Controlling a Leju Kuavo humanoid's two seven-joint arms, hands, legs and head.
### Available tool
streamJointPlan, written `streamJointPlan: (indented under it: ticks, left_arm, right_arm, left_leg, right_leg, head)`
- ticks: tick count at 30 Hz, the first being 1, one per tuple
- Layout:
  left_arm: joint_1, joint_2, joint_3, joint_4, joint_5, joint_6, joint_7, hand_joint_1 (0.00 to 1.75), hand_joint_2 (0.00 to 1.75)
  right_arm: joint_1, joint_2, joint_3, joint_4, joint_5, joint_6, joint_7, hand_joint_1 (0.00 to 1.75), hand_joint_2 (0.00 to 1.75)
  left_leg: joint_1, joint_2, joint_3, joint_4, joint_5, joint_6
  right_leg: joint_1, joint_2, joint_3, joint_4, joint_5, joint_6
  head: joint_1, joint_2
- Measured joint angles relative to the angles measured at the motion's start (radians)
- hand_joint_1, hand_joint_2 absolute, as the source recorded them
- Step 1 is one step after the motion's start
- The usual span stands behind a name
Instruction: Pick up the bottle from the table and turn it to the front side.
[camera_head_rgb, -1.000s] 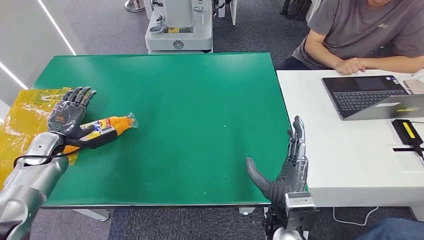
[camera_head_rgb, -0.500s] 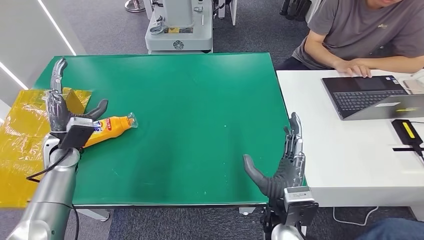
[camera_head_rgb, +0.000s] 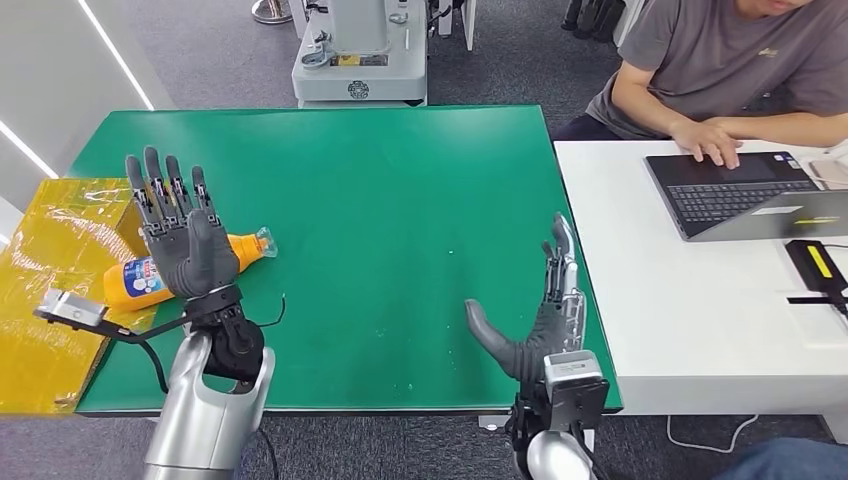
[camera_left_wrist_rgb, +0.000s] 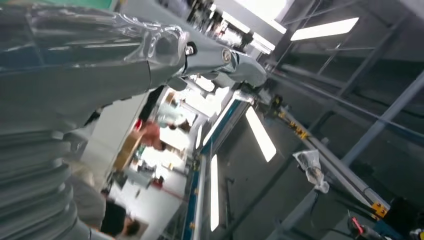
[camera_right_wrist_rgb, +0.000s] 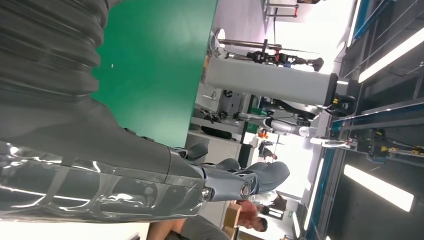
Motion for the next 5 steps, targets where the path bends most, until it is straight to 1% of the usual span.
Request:
streamJointPlan:
  ticks: [4,5]
  left_arm:
    - [0.042,-0.027,-0.032,-0.039,-0.150,0.145,-0.014,0.00,1.75]
    - [0.046,-0.029,-0.034,-0.042,-0.175,0.162,-0.014,0.00,1.75]
  right_arm:
    - [-0.014,0.000,0.009,0.008,0.006,0.004,0.020,0.00,1.75]
    - [-0.016,0.000,0.010,0.009,0.007,0.006,0.022,0.00,1.75]
  left_leg:
    - [0.000,0.000,0.000,0.000,0.000,0.000]
    - [0.000,0.000,0.000,0.000,0.000,0.000]
  right_leg:
    - [0.000,0.000,0.000,0.000,0.000,0.000]
    - [0.000,0.000,0.000,0.000,0.000,0.000]
  head:
    - [0.000,0.000]
    - [0.000,0.000]
